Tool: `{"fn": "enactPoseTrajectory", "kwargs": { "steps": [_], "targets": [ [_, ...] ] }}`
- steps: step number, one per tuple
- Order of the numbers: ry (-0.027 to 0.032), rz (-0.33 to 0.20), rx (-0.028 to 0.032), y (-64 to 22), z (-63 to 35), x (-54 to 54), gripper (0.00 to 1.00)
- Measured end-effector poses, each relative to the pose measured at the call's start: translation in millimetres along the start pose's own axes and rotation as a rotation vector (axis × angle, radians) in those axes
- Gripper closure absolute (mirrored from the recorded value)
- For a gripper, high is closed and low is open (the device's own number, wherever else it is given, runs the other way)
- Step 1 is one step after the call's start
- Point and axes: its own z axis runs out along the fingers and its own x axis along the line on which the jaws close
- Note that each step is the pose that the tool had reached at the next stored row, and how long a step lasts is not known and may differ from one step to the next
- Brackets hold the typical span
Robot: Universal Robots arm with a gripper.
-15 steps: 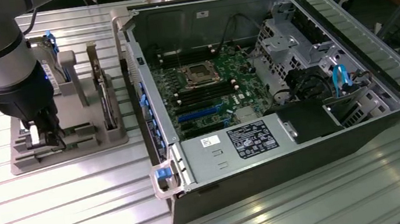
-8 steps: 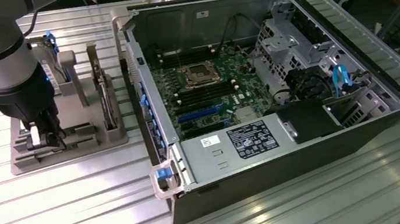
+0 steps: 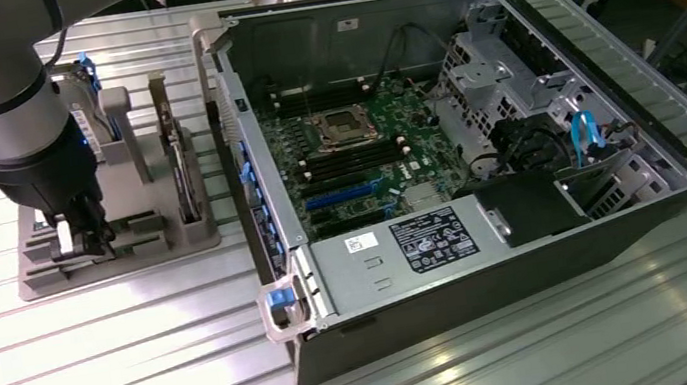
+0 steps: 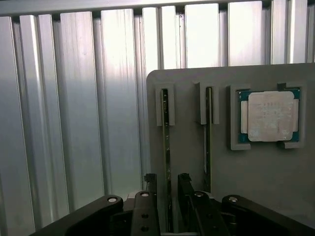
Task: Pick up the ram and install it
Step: 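Pick up the ram and move it above insertion slot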
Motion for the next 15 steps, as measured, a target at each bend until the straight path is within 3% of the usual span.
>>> {"fn": "enactPoseTrajectory", "kwargs": {
  "steps": [8, 15],
  "targets": [
    [0.0, 0.0, 0.0001, 0.3, 8.9, -0.5, 0.69],
    [0.0, 0.0, 0.0, 0.3, 9.3, -0.5, 0.69]
  ]
}}
